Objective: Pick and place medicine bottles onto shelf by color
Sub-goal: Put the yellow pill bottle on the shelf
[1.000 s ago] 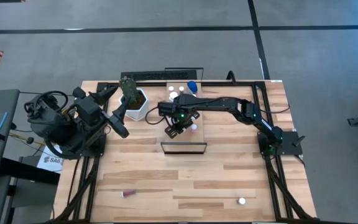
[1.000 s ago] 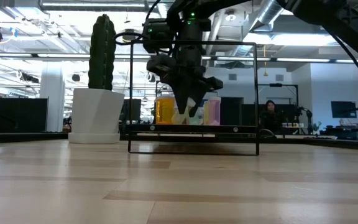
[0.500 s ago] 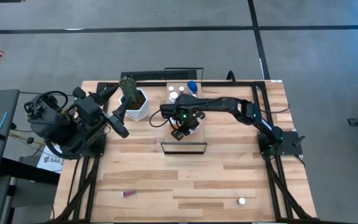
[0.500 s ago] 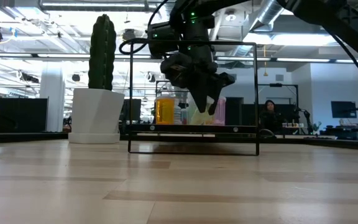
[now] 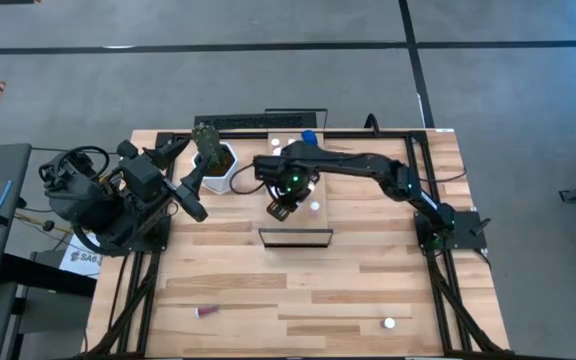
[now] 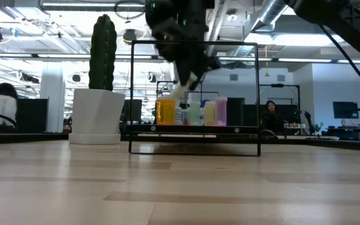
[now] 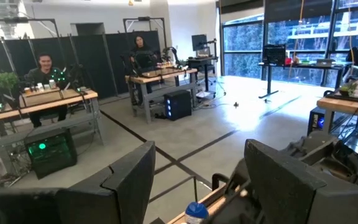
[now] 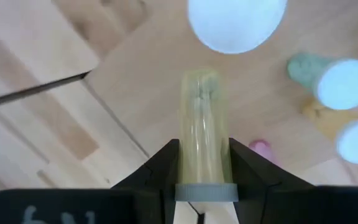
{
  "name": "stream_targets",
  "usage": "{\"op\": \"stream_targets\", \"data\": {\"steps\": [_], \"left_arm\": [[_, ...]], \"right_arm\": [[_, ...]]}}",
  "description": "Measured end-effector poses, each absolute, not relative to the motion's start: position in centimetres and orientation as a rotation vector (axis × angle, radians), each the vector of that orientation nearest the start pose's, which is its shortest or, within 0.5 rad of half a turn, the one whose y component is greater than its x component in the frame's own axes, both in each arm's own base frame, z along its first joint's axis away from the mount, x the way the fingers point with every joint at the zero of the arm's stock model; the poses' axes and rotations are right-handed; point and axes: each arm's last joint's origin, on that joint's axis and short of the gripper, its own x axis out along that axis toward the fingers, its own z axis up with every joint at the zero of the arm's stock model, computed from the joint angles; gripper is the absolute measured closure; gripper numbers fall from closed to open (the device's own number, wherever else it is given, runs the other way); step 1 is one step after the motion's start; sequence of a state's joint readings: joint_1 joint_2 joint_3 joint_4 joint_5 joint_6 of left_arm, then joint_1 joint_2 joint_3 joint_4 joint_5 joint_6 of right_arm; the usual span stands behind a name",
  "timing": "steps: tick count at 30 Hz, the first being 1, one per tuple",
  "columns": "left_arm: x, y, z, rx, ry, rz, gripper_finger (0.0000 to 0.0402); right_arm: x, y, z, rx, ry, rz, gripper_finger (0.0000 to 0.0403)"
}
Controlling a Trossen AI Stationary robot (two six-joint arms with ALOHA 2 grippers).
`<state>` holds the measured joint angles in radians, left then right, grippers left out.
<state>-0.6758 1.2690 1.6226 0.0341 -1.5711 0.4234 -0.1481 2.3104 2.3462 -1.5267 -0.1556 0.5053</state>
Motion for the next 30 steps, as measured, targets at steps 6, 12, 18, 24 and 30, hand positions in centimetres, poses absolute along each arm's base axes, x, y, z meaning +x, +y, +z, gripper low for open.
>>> {"op": "stream_targets", "data": {"steps": [6, 12, 18, 24, 30], "left_arm": [[18.6, -11.2, 51.6, 0.036, 0.016, 0.891, 0.0164], [19.9, -11.4, 49.3, 0.086, 0.038, 0.647, 0.0164], [22.5, -10.6, 47.7, 0.086, 0.108, 0.476, 0.0164], [26.0, -10.0, 46.2, 0.236, 0.176, 0.476, 0.0164], [28.3, -10.3, 46.1, 0.291, 0.121, 0.408, 0.0158]], "right_arm": [[41.8, -5.3, 32.1, 0.566, 1.376, -0.290, 0.0267], [37.9, -4.4, 39.3, 0.530, 1.127, -0.208, 0.0267], [33.5, -2.9, 45.4, 0.540, 0.885, -0.043, 0.0267], [31.5, -0.2, 48.4, 0.516, 0.747, 0.125, 0.0267], [30.8, 1.5, 49.2, 0.491, 0.722, 0.185, 0.0267]]}}
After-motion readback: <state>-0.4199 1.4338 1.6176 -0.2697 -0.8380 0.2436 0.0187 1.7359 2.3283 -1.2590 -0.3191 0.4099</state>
